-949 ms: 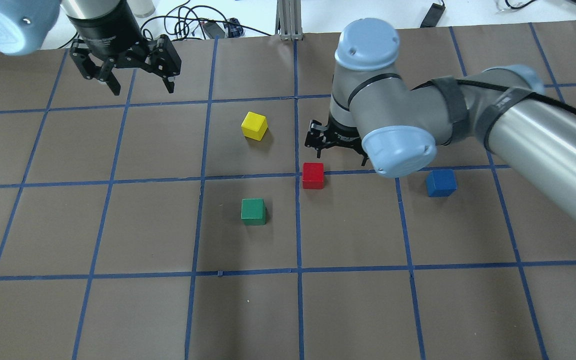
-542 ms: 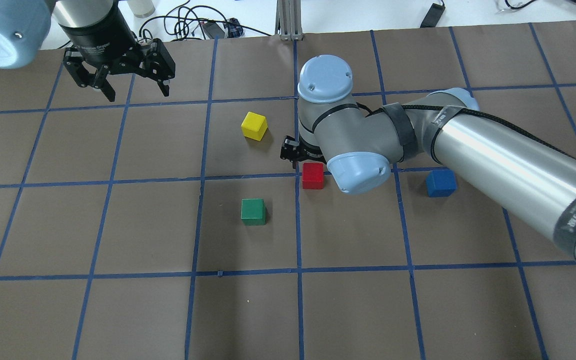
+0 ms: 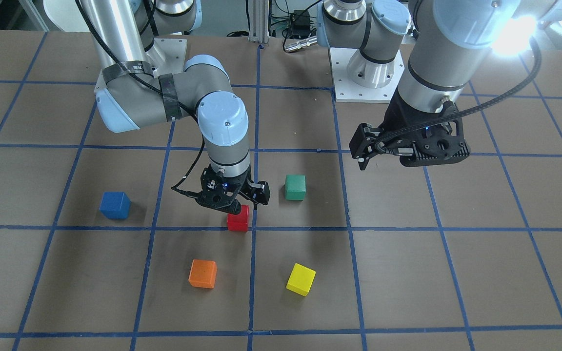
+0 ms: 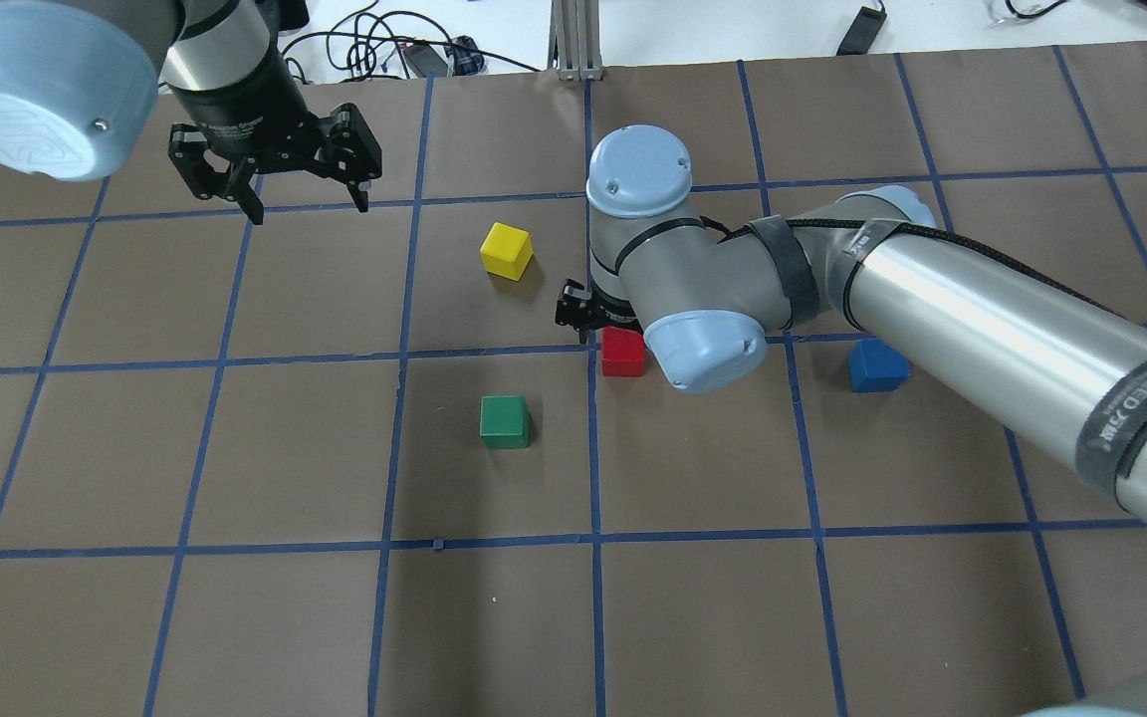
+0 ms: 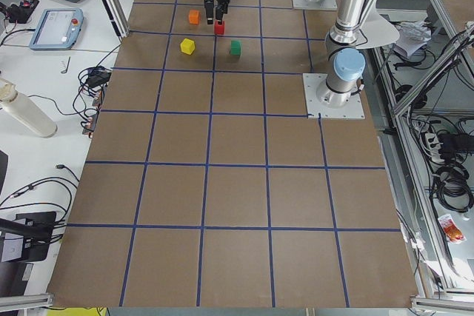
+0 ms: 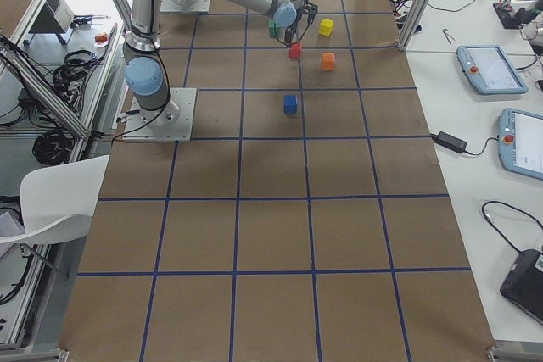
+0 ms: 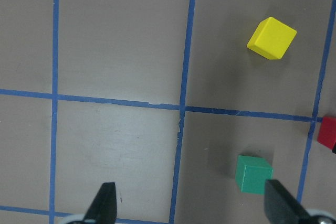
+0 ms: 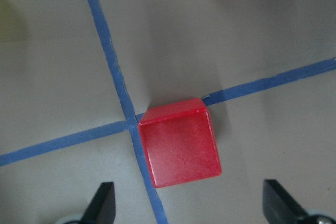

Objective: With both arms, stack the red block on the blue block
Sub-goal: 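Lower the right gripper and close it on the red cube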

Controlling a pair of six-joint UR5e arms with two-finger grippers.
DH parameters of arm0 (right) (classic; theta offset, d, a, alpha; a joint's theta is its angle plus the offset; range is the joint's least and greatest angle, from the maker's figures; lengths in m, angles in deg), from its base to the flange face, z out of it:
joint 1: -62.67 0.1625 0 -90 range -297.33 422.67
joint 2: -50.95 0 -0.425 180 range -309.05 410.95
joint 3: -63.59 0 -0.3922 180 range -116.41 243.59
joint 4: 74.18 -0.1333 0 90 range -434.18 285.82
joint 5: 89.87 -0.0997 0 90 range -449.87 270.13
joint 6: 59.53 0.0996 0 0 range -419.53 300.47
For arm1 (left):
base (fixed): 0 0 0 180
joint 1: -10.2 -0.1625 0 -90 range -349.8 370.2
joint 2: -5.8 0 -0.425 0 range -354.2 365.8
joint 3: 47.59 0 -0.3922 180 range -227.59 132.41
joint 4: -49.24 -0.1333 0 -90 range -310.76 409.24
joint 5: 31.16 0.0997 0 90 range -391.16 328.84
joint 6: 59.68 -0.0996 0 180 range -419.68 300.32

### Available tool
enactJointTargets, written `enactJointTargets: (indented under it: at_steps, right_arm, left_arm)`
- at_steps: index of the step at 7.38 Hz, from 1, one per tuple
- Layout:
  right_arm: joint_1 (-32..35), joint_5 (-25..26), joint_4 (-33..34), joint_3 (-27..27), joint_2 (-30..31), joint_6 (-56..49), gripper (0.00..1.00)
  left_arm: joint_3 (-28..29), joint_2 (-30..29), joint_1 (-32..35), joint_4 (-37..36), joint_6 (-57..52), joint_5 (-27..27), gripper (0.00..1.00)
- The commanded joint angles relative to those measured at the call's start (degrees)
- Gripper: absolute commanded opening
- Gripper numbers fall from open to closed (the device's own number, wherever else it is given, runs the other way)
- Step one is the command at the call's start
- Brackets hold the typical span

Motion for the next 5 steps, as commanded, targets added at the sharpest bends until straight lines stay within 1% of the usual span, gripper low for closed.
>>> enactJointTargets:
  at_steps: [1,2,4,5]
  right_arm:
    - [0.0,0.1,-0.2,0.2,-0.1,0.6,1.00]
    - [0.0,0.1,0.1,1.2,-0.1,0.4,1.00]
    - [0.0,-0.3,0.5,1.5,-0.3,0.4,1.00]
    - [0.0,-0.3,3.3,1.5,-1.5,0.2,1.00]
  left_arm:
    - [-1.2,0.9,0.2,-0.6,0.1,0.1,1.00]
    - [-1.2,0.8,0.2,-0.6,-0.1,0.1,1.00]
    - [-1.5,0.6,0.2,-0.5,-0.8,0.2,1.00]
    - [-1.5,0.5,0.2,-0.5,-0.9,0.2,1.00]
